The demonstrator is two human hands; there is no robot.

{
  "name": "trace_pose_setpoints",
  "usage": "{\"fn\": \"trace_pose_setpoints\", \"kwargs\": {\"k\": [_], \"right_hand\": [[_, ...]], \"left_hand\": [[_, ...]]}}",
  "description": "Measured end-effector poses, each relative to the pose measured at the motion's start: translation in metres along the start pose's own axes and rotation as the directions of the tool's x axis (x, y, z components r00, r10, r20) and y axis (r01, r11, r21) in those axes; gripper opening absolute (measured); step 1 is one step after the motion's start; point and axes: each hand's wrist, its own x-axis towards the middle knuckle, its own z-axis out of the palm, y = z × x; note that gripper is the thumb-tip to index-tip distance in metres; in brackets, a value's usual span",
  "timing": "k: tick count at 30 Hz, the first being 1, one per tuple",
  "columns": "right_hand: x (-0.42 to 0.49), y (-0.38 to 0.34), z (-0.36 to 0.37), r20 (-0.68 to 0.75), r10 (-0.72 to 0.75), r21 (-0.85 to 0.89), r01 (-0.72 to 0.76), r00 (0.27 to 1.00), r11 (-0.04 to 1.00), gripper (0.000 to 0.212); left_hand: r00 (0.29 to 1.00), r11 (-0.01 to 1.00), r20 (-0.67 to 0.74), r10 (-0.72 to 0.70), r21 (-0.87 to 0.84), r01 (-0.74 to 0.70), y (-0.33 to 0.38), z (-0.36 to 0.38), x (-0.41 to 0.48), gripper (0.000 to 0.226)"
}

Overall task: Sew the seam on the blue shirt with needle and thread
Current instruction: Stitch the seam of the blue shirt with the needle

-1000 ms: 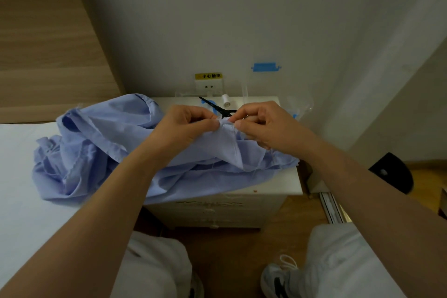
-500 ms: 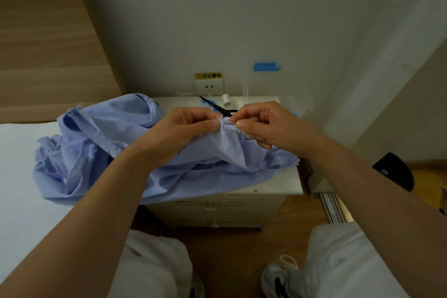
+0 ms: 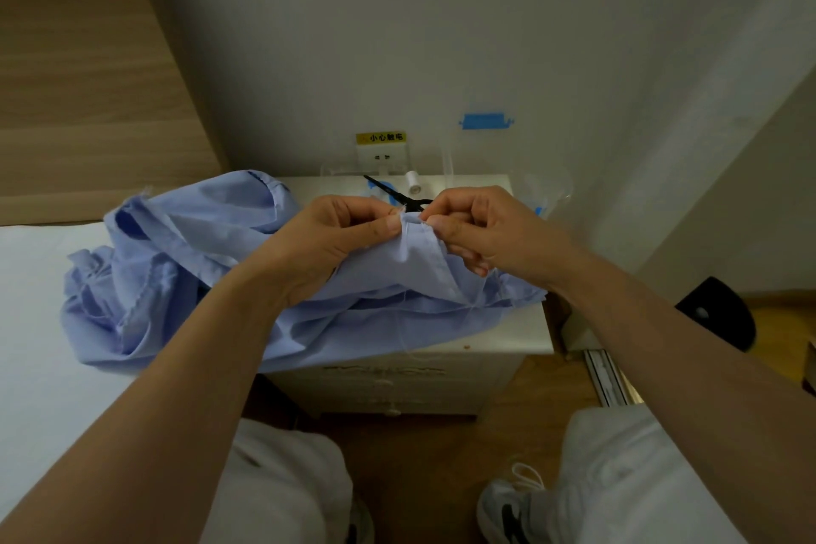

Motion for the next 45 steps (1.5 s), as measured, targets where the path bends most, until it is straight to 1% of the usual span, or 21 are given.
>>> {"fn": "trace_pose_setpoints", "kwargs": {"k": [2, 6, 10, 13, 17, 20, 23, 28, 30, 35, 41, 43, 45], "right_hand": [[-0.0006, -0.0009, -0.0008, 0.013, -0.009, 0.006, 0.009, 1.000, 1.000, 0.014], [-0.0005, -0.0034, -0.0017, 0.018, -0.022, 0.029, 0.021, 1.000, 0.999, 0.017], [0.0002, -0.0010, 0.0001, -0.002, -0.006, 0.010, 0.006, 1.000, 1.000, 0.015], [-0.0009, 0.0007, 0.0001, -0.005, 0.002, 0.003, -0.002, 1.000, 1.000, 0.015], [-0.0029, 0.0003, 0.0006, -0.001, -0.003, 0.011, 0.003, 1.000, 1.000, 0.015], [-0.0021, -0.0033, 0.0015, 0.021, -0.023, 0.044, 0.022, 1.000, 0.999, 0.013], [-0.0008, -0.0067, 0.0010, 0.037, -0.048, 0.049, 0.047, 0.998, 0.998, 0.014], [-0.0010, -0.0050, 0.0021, 0.041, -0.038, 0.001, 0.038, 0.998, 0.999, 0.014], [-0.0007, -0.0054, 0.0036, 0.031, -0.025, -0.001, 0.025, 0.999, 1.000, 0.014], [0.0026, -0.0065, 0.0057, -0.071, 0.001, 0.084, 0.004, 0.997, 0.996, 0.017], [0.0070, -0.0024, 0.0015, -0.062, 0.055, 0.086, -0.049, 0.997, 0.995, 0.020], [0.0058, -0.0030, 0.0024, -0.057, 0.011, 0.057, -0.008, 0.998, 0.998, 0.017], [0.0041, -0.0044, 0.0043, -0.042, -0.043, 0.001, 0.043, 0.998, 0.999, 0.014]], "left_hand": [[1.000, 1.000, 0.002, 0.002, 0.006, -0.002, 0.0015, 0.0011, -0.0008, 0.015], [1.000, 0.997, -0.001, -0.009, -0.079, 0.009, 0.0046, 0.0031, -0.0017, 0.032], [0.999, 0.994, -0.013, -0.031, -0.106, 0.030, 0.0044, 0.0028, -0.0009, 0.017], [0.998, 0.992, -0.042, -0.048, -0.117, 0.043, 0.0028, 0.0029, 0.0002, 0.014], [0.998, 0.992, -0.040, -0.046, -0.116, 0.041, 0.0034, 0.0044, -0.0003, 0.015], [0.998, 0.987, -0.056, -0.029, -0.163, 0.019, 0.0054, 0.0012, 0.0003, 0.013], [0.999, 0.982, -0.040, -0.035, -0.186, 0.027, 0.0071, 0.0001, -0.0003, 0.015], [0.999, 0.993, -0.008, -0.051, -0.103, 0.050, 0.0057, 0.0026, -0.0021, 0.015], [0.999, 0.993, -0.015, -0.049, -0.111, 0.047, 0.0056, 0.0021, -0.0013, 0.014], [0.998, 0.980, -0.033, -0.045, -0.197, 0.038, 0.0082, 0.0036, 0.0006, 0.017], [0.995, 0.985, -0.087, -0.046, -0.170, 0.030, 0.0068, 0.0000, 0.0014, 0.015], [0.995, 0.986, -0.086, -0.045, -0.163, 0.031, 0.0052, 0.0005, 0.0022, 0.016], [0.997, 0.984, -0.045, -0.059, -0.169, 0.050, 0.0052, 0.0025, 0.0018, 0.016]]}}
